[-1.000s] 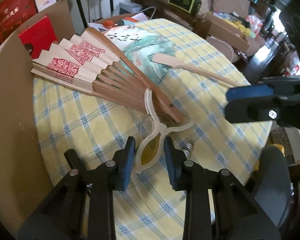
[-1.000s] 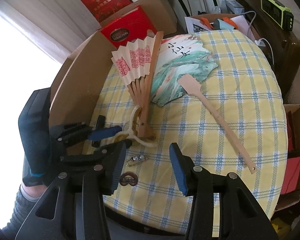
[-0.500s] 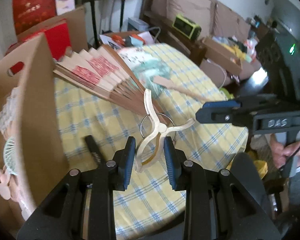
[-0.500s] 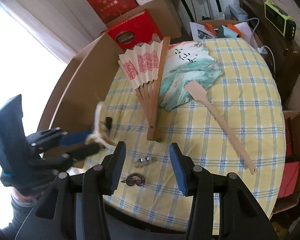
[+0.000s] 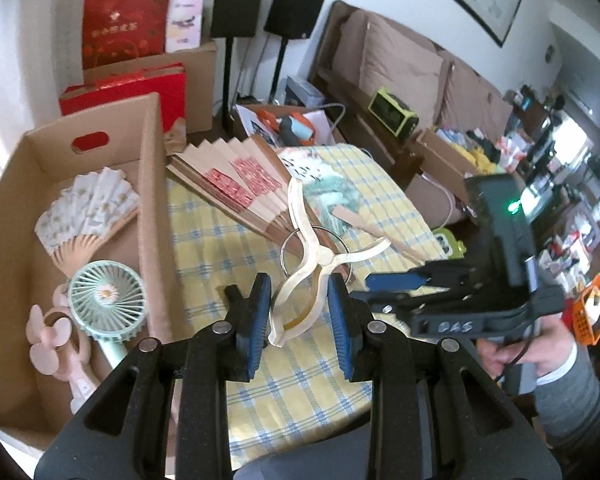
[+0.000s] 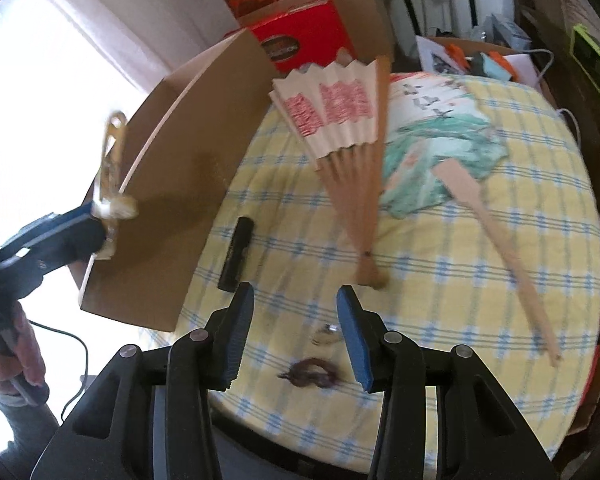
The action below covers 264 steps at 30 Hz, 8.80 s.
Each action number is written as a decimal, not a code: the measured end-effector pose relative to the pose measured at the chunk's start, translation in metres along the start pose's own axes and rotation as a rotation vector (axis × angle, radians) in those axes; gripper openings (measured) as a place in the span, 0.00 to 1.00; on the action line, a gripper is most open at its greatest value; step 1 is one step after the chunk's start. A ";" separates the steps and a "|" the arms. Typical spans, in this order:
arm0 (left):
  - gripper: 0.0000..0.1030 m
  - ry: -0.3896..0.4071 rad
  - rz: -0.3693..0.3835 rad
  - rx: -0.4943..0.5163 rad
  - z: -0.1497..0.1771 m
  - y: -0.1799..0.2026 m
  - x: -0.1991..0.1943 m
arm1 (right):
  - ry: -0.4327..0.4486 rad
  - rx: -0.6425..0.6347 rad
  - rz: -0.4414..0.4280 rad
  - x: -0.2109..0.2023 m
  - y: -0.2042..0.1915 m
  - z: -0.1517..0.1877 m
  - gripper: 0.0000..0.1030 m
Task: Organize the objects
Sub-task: 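Carry the white clip with the left tool over the box while the right tool grasps the black tube, then open the left tool to drop the clip into the box while the right tool drops the black tube there, then withdraw both tools from the box back over the table, then lower the left tool and close it on the dark brown claw hair clip, then carry the brown claw clip with the left tool to the box while the right tool grasps the pearl hairpin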
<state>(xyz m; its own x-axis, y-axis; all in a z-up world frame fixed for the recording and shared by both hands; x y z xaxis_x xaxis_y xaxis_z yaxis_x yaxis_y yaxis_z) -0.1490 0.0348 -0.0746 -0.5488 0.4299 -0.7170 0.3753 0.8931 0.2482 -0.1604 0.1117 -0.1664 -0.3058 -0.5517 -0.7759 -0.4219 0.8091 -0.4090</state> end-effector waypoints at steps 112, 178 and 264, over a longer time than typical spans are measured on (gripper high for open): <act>1.00 0.029 -0.214 -0.149 0.039 -0.106 -0.060 | 0.113 -0.257 0.200 -0.015 -0.100 -0.041 0.80; 0.09 -0.300 0.128 0.130 0.100 0.072 0.102 | 0.012 0.028 0.219 -0.045 0.059 0.026 0.81; 0.19 0.001 0.042 -0.057 0.018 -0.014 -0.016 | -0.004 -0.068 0.045 -0.025 -0.017 -0.005 0.37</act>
<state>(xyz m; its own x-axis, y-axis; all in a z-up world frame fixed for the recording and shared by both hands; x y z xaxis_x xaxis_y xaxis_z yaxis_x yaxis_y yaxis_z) -0.1322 0.0128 -0.0779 -0.5345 0.4675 -0.7041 0.3553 0.8802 0.3147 -0.1501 0.1107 -0.1378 -0.3226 -0.5146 -0.7944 -0.4648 0.8173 -0.3406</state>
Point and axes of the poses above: each gripper's, at about its wrist camera, not at the fingertips, and x roughly the way its jaws point, y to its right, z to its underside, the point moved 9 cm from there along x, roughly the way its jaws point, and after that the axes turned 4 degrees about y, right-handed, at the moved point
